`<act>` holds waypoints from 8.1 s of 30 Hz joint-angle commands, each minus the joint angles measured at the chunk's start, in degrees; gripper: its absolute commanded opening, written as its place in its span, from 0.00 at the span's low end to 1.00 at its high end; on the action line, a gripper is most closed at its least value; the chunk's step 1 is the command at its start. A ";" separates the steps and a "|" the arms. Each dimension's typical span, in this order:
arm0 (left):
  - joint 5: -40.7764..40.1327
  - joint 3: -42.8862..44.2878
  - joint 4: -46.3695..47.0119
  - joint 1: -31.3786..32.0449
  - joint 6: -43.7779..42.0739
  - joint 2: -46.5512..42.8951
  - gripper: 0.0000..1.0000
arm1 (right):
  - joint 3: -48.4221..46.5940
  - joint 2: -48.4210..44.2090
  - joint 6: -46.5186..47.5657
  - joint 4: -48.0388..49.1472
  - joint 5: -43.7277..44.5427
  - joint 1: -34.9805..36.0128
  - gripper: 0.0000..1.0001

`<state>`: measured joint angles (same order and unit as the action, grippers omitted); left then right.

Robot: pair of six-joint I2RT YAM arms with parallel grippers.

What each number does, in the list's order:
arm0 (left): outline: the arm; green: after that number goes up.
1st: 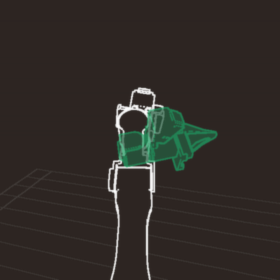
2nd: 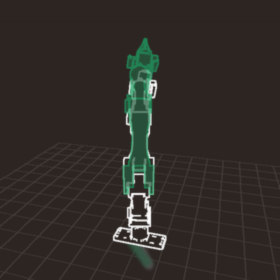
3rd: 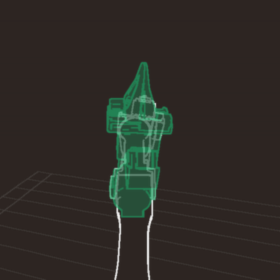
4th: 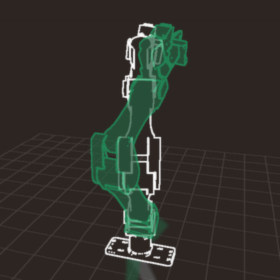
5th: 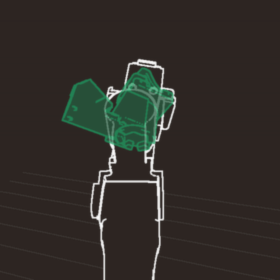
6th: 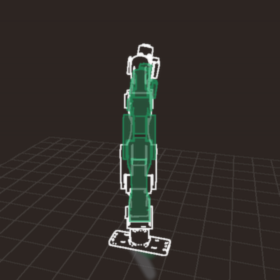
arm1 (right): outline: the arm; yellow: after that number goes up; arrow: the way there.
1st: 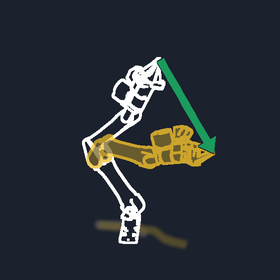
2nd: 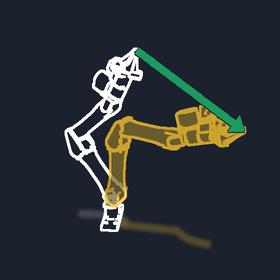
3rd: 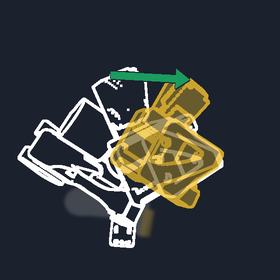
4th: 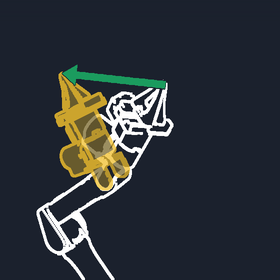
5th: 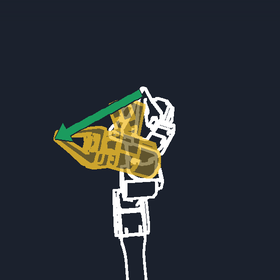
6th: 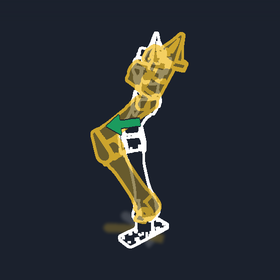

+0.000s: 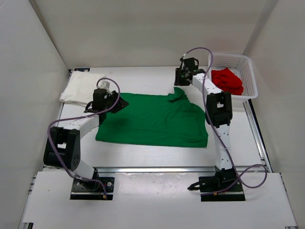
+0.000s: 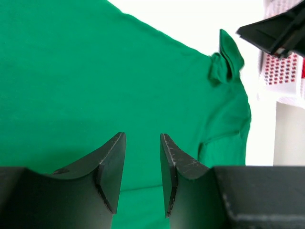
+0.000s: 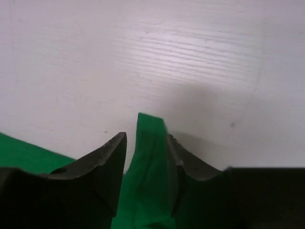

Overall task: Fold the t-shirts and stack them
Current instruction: Fold the flattened tshirt in 1/3 of the way, then grap the side of the flattened tshirt furthest away from the robot with both arms, then fold the other side of the tshirt into a rectangle

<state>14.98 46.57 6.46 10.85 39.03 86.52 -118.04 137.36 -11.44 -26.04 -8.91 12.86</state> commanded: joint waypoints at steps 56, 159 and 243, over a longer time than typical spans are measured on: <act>-17.53 50.18 -29.40 -9.81 -16.09 35.46 0.48 | -26.98 0.89 6.43 -23.97 9.61 3.22 0.00; -11.65 6.44 -20.61 -15.68 -12.67 -1.51 0.55 | 85.08 -85.59 -12.28 -6.12 6.63 -5.31 0.01; -6.20 -14.22 1.54 16.22 -3.69 -19.11 0.43 | 64.61 -53.59 -2.97 -0.93 3.64 17.03 0.00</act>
<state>7.20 32.18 7.77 27.33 35.05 69.01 -50.22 87.83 -14.37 -23.73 -2.79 31.16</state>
